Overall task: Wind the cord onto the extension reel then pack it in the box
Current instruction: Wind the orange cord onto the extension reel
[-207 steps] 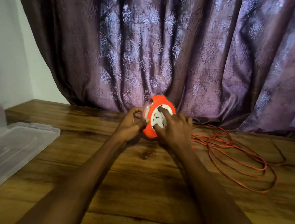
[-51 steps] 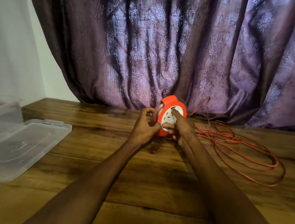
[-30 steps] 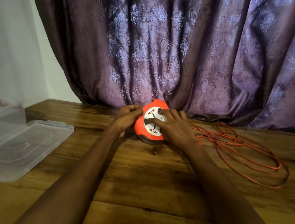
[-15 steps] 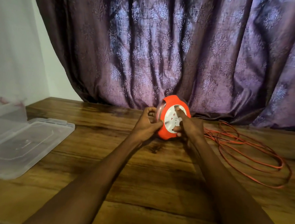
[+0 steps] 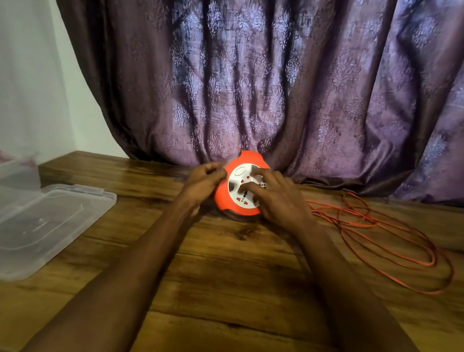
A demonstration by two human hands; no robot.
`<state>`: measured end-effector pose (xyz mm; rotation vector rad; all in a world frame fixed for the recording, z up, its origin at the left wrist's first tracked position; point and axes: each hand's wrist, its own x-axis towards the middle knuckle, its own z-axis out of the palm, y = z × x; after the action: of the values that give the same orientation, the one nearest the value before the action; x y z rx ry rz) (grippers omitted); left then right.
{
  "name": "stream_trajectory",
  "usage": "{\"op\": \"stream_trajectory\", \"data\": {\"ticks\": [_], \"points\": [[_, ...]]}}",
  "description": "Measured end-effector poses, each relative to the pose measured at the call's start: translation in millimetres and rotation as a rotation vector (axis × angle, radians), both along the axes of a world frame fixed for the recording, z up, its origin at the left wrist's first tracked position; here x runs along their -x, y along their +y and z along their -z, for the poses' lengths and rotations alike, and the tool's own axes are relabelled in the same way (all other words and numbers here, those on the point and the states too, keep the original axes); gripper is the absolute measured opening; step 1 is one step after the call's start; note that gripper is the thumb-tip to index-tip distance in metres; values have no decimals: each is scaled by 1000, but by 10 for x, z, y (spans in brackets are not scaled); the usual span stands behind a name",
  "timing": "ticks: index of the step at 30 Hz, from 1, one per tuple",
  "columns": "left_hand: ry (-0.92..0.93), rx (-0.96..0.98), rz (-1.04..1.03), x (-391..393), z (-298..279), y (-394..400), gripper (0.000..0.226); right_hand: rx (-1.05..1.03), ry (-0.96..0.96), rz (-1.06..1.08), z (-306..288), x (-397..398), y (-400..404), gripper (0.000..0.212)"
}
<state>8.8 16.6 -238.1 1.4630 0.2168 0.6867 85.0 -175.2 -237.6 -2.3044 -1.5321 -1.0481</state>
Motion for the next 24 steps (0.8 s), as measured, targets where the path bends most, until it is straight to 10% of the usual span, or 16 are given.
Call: {"op": "stream_trajectory", "data": {"ticks": [14,19,24], "points": [[-11,-167,45,45,-103,-178,31,-134,30,302,-20,144,62,62],[-68,-160,91,9,41,-398,38,-538,748,440,-72,162,101,62],[-117,-255,81,-44,197,-588,43,-1089,1627,127,-77,35,91,41]]}}
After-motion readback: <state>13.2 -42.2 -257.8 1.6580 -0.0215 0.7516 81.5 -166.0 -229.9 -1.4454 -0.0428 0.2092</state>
